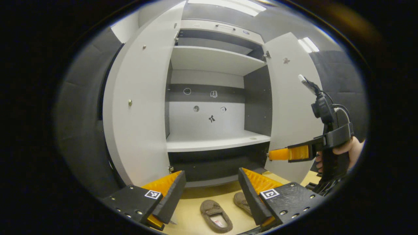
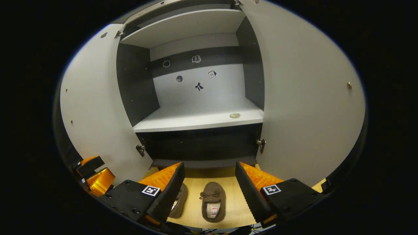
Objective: Grab one shoe with the right hand and put it into the shoe cabinet, grab the other shoe with the left hand and put it into the shoe cabinet; then close the right door with the right hand and the left door with the left hand.
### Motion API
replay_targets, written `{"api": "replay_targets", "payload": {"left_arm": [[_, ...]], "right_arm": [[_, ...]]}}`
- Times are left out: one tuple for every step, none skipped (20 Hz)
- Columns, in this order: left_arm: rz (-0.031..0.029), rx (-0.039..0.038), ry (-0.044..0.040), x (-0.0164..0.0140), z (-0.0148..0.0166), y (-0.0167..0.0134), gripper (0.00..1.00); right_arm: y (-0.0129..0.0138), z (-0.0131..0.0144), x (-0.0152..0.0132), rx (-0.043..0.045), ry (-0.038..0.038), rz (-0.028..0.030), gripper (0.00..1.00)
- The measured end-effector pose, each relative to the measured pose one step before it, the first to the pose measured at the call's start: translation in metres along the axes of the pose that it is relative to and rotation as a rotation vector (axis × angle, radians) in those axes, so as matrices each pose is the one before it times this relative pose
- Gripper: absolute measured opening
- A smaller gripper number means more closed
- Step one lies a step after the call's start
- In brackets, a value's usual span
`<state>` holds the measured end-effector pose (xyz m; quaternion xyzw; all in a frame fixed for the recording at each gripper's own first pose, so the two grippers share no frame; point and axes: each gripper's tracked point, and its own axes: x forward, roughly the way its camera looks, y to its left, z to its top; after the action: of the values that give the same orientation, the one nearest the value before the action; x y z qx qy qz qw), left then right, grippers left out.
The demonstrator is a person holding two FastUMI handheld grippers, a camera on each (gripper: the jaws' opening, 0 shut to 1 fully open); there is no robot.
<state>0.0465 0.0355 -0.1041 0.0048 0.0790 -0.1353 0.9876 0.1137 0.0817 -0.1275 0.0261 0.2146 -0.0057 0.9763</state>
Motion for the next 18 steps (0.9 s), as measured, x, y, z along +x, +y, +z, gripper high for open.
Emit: {"api": "replay_targets", "payload": {"left_arm": [[0.01278, -0.00745, 0.00545, -0.00155, -0.00152, 0.00151, 0.98], [0.01163, -0.00541, 0.00912, -0.00137, -0.00252, 0.00128, 0.98], [0.00850, -0.00396, 0.01242, -0.00135, -0.00246, 0.00058, 0.93], [0.00409, -0.00267, 0.00950, -0.00189, -0.00308, -0.00040, 0.93], [0.00067, -0.00057, 0.00796, -0.00110, -0.00163, -0.00037, 0.93], [0.00048, 0.00352, 0.00834, -0.00070, -0.00192, 0.00026, 0.93], [0.00135, 0.00723, 0.00740, -0.00065, -0.00132, 0.00042, 0.98], [-0.00046, 0.00712, 0.00531, -0.00030, -0.00202, -0.00028, 0.93], [-0.00572, 0.00364, 0.00530, -0.00019, -0.00069, -0.00066, 0.89], [-0.00665, 0.00191, 0.00727, 0.00096, -0.00298, -0.00085, 0.93], [-0.00581, 0.00144, 0.00970, 0.00016, -0.00207, -0.00121, 0.98], [-0.00456, 0.00105, 0.00825, 0.00048, -0.00275, -0.00156, 0.98], [-0.00426, 0.00033, 0.00435, -0.00073, -0.00109, -0.00196, 0.98], [-0.00515, 0.00097, -0.00137, 0.00053, 0.00206, -0.00208, 0.94], [-0.00374, 0.00055, -0.00499, 0.00021, 0.00286, -0.00247, 0.93], [-0.00217, -0.00002, -0.00338, -0.00030, 0.00062, -0.00212, 0.93], [-0.00008, -0.00160, -0.00099, -0.00068, 0.00023, -0.00218, 0.94], [-0.00126, -0.00351, -0.00015, -0.00086, -0.00120, -0.00184, 0.99]], "right_arm": [[0.00263, -0.01296, 0.00805, 0.01056, 0.04030, 0.02544, 0.98], [0.00105, -0.01469, 0.00800, 0.00660, 0.03918, 0.01444, 0.98], [-0.00082, -0.01559, 0.00856, 0.00624, 0.03715, 0.01075, 0.98], [0.00106, -0.01272, 0.00802, 0.01005, 0.03307, 0.01006, 0.98], [0.00099, -0.01209, 0.00687, 0.00835, 0.03010, 0.00948, 0.98], [-0.00012, -0.01177, 0.00783, 0.00136, 0.02719, 0.00222, 0.93], [0.00005, -0.01063, 0.00666, -0.00080, 0.02943, 0.00130, 0.98], [-0.00059, -0.01292, 0.00773, -0.00540, 0.02544, 0.00377, 0.98], [-0.00088, -0.00898, 0.00705, -0.00936, 0.01663, 0.00049, 0.98], [-0.00006, -0.00720, 0.00696, -0.01395, 0.01466, -0.00164, 0.99], [0.00037, -0.00728, 0.00821, -0.01441, 0.01549, -0.00081, 0.98], [0.00161, -0.01001, 0.00554, -0.00790, 0.02429, 0.00044, 0.98], [0.00223, -0.00842, 0.00578, 0.00064, 0.02384, 0.00888, 0.98], [0.00279, -0.00587, 0.00713, 0.00590, 0.01525, 0.00758, 0.98], [0.00296, -0.00637, 0.00678, 0.00657, 0.01247, 0.00597, 0.99], [0.00145, -0.00475, 0.00463, 0.00979, 0.01279, 0.00650, 0.99], [0.00142, -0.00541, 0.00448, 0.00721, 0.01124, 0.00528, 0.99], [-0.00063, -0.00457, 0.00525, 0.00274, 0.01240, 0.00030, 0.94]]}}
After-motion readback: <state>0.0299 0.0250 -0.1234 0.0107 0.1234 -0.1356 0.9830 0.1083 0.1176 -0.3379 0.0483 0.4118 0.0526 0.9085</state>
